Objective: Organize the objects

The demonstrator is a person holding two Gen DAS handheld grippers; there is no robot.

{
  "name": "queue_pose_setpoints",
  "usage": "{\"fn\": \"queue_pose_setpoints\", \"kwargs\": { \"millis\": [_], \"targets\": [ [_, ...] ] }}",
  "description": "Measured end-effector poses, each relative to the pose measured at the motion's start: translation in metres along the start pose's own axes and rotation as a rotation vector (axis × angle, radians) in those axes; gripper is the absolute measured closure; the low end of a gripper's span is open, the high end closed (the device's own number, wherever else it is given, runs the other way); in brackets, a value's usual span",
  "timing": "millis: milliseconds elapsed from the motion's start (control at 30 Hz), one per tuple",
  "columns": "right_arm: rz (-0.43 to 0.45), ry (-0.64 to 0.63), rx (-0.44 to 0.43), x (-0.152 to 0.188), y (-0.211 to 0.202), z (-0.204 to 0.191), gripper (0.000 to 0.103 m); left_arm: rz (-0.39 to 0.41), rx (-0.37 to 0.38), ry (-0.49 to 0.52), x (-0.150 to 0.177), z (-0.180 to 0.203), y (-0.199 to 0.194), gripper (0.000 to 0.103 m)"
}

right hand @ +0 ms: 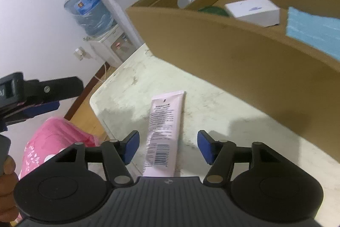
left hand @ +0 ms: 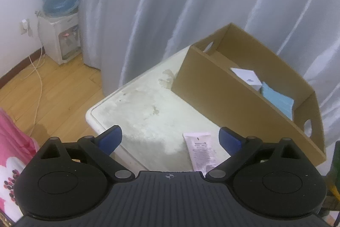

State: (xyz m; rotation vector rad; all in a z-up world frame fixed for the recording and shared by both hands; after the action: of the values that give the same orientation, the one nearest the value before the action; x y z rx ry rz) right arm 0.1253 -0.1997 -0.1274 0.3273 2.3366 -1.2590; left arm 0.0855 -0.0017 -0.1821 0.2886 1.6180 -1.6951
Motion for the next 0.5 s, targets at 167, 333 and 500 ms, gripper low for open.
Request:
{"fn": "queue_pose_setpoints", "kwargs": {
  "millis": [167, 333, 500],
  "targets": [
    [0.054, -0.013, 0.042, -0.001, -0.024, 0.003, 0.028, 0.036, 0.017, -0.001, 0.002, 0.000, -0.013, 0.003],
    [0.102, -0.033, 0.081, -0.002, -0.043, 0.001, 0.018, 0.071, 0.041, -0.003, 0.004, 0.000, -0.026, 0.003],
    [0.150, -0.070, 0.115, -0.002, -0.062, -0.006, 0.004, 0.111, 0.067, 0.014, 0.004, 0.002, -0.038, 0.001]
  ]
}}
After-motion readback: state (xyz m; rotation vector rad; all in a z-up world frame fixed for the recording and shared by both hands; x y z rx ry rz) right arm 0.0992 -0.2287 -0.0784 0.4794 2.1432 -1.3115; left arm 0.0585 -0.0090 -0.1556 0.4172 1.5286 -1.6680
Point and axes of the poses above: each gripper's, at about its wrist camera, not at the fingertips, and y roughly the way its jaws point, z to its right, x to its underside, the point moved 7 cm from there along y, roughly the way its jaws point, and after that the axes turned 8 degrees about -x, right-handed, at the moved point
